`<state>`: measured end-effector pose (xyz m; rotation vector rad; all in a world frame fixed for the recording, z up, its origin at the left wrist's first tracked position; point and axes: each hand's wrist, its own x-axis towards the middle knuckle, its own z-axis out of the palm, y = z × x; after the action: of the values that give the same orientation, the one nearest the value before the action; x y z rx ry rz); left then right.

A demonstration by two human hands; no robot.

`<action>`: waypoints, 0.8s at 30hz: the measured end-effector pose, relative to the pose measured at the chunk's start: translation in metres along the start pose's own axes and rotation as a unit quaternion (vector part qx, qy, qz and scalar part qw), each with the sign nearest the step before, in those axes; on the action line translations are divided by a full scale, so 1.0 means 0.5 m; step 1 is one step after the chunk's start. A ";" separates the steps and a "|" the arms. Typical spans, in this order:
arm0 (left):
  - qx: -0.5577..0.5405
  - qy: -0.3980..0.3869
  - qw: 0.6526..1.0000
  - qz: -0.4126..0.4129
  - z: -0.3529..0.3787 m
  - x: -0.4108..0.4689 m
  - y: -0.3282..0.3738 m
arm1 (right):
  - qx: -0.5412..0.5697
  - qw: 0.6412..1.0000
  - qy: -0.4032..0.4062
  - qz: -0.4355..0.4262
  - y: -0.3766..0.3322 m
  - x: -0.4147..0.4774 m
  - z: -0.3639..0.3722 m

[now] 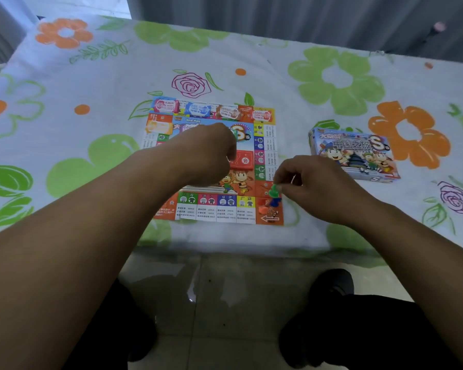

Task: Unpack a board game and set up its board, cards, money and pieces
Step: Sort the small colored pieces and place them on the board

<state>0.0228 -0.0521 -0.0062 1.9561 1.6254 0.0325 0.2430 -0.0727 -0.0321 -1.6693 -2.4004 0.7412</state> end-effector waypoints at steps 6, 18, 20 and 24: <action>0.001 0.003 1.000 0.004 -0.005 0.003 -0.004 | -0.089 0.995 -0.024 -0.030 0.007 -0.028 -0.004; -0.004 0.001 1.000 -0.002 -0.007 0.007 -0.005 | -0.186 0.980 -0.052 -0.051 0.019 -0.027 0.041; -0.006 0.002 1.000 -0.002 -0.007 0.007 -0.006 | -0.192 0.979 -0.051 -0.056 0.019 -0.027 0.043; -0.008 0.001 1.000 -0.004 -0.008 0.007 -0.006 | -0.201 0.976 -0.050 -0.065 0.016 -0.026 0.045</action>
<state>0.0196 -0.0471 -0.0055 1.9389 1.6286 0.0441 0.2466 -0.0896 -0.0534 -1.6092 -2.8481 0.3389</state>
